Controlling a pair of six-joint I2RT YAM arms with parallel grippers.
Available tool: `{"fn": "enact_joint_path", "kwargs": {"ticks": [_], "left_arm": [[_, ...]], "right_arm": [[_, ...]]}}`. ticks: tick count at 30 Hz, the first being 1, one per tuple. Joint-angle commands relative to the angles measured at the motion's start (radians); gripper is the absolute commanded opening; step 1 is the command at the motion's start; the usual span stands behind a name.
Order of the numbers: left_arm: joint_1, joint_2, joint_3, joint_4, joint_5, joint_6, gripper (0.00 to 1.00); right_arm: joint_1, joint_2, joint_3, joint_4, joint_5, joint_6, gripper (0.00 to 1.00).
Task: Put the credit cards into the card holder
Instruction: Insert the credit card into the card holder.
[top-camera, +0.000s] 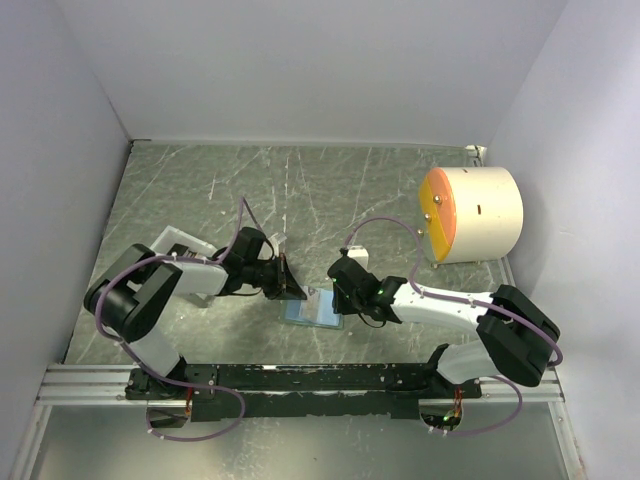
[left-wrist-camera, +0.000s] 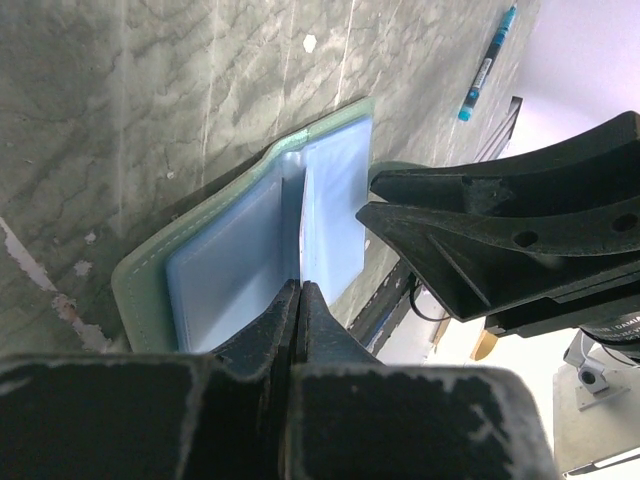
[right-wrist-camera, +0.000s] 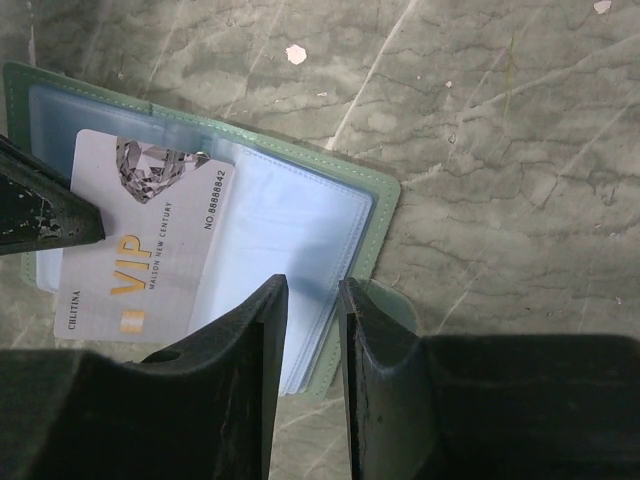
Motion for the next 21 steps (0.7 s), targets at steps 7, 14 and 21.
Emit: {"fn": "enact_joint_path", "kwargs": {"ticks": [7,14,21], "left_arm": [[-0.009,0.032,0.059,-0.082,-0.018,0.072,0.07],[-0.01,0.032,0.035,-0.011,-0.007,0.009,0.07],[-0.016,0.045,0.031,0.004,0.002,-0.012,0.07]], "right_arm": [[-0.001,0.013,0.019,-0.01,0.028,-0.005,0.28],[0.0,-0.009,0.079,-0.135,0.048,0.084,0.33],[0.0,-0.016,0.068,-0.139,0.031,0.154,0.37]]}}
